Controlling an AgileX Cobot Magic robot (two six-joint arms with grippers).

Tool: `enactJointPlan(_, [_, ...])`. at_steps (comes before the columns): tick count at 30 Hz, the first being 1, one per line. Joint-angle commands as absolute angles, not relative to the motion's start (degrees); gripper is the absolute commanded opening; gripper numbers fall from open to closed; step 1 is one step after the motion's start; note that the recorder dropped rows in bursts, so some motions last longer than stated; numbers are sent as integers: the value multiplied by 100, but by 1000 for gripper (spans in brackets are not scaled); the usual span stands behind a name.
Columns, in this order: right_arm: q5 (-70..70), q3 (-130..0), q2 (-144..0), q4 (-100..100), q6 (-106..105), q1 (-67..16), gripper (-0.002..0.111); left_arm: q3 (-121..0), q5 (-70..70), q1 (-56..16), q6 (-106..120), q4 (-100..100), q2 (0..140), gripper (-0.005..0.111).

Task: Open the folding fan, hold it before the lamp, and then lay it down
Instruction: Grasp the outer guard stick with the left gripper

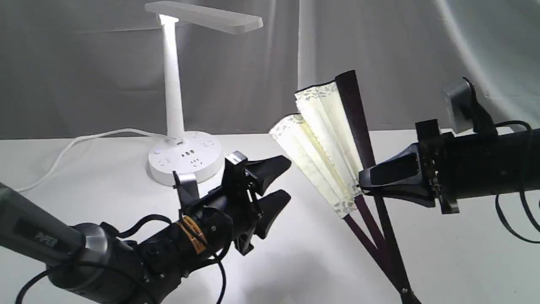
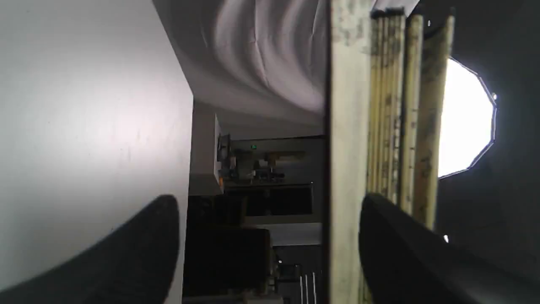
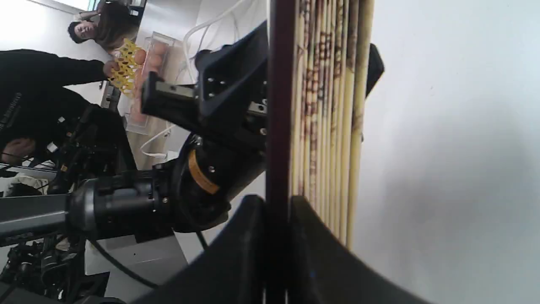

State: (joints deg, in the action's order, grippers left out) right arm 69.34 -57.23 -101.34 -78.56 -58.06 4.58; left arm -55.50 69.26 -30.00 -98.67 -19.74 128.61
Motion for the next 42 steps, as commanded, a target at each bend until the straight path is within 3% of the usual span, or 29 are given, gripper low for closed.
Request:
enactJointPlan(1, [6996,-5712,-10051,-7858,-5892,456,0,-5862,6996,-3019,-10201,-2293,13007,61])
enactJointPlan(11, [6996,-5712,-10051,-7846,-5892,456,0,-6404,6996,-3019,-10175,-2452,13007,61])
enactJointPlan(25, [6996,-5712,-10051,-7654,-5892,456,0,-6494,6996,-3019,-10175,-2278,13007,0])
enactJointPlan(34, [6996,-5712,-10051,-7865,-5764,456,0,-6494,6996,-3019,-10752,-2569,13007,0])
enactJointPlan(36, [6996,-5712,-10051,-8073,-5716,456,4,-6494,6996,-3019,-10881,-2667,13007,0])
enactJointPlan(42, [6996,-5712,-10051,-8252,-5708,456,32,-6494,6996,-3019,-11105,-2855,12878,0])
